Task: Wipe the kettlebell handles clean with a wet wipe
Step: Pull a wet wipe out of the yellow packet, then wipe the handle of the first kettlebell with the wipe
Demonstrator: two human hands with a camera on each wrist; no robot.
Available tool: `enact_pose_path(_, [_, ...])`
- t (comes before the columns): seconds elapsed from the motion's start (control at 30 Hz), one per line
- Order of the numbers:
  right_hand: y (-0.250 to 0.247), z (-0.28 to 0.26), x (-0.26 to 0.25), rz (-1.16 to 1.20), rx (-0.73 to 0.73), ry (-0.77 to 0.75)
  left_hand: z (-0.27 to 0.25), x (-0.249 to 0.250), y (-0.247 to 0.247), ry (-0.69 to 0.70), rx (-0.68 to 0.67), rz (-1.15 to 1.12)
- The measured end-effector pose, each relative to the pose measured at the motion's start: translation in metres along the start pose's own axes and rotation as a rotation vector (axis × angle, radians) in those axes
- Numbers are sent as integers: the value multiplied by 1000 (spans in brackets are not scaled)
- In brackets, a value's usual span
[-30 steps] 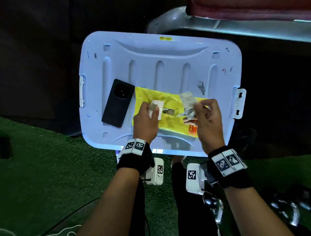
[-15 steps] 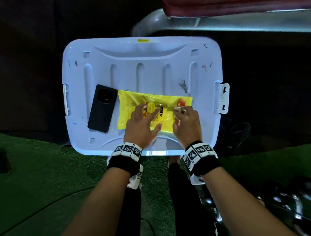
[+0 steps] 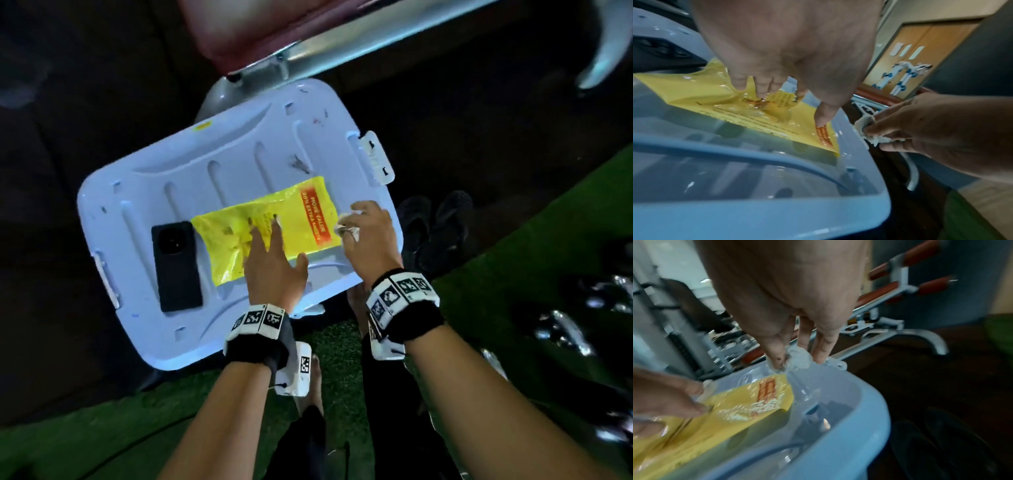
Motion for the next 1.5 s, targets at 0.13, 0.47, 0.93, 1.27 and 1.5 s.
enact_pose_path(0.13, [-49,-86,31,120,370,139,-55,16,14,173,160,-79])
enact_pose_path(0.47, [-100,-347,222,175,675,499,-144,60,282,633,-442,-36])
enact_pose_path(0.93, [-48,-469,399,98,669,408,-100,92,634,944,-975,185])
enact_pose_path(1.27, [-24,-482,394,-121,680,229,-106,94,678,1275,-1050,-20])
enact_pose_path(1.5, [-15,-488,394,-251,637,222,-113,95,667,1275,-967,50])
Point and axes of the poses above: each hand's wrist, its own z-axis towards the middle knuckle, its own y-axis out of the palm, x = y × z, the point moved 4 cm from there along z, towards the middle knuckle, and after that the axes turned 14 degrees about -y, right-handed, at the moved point
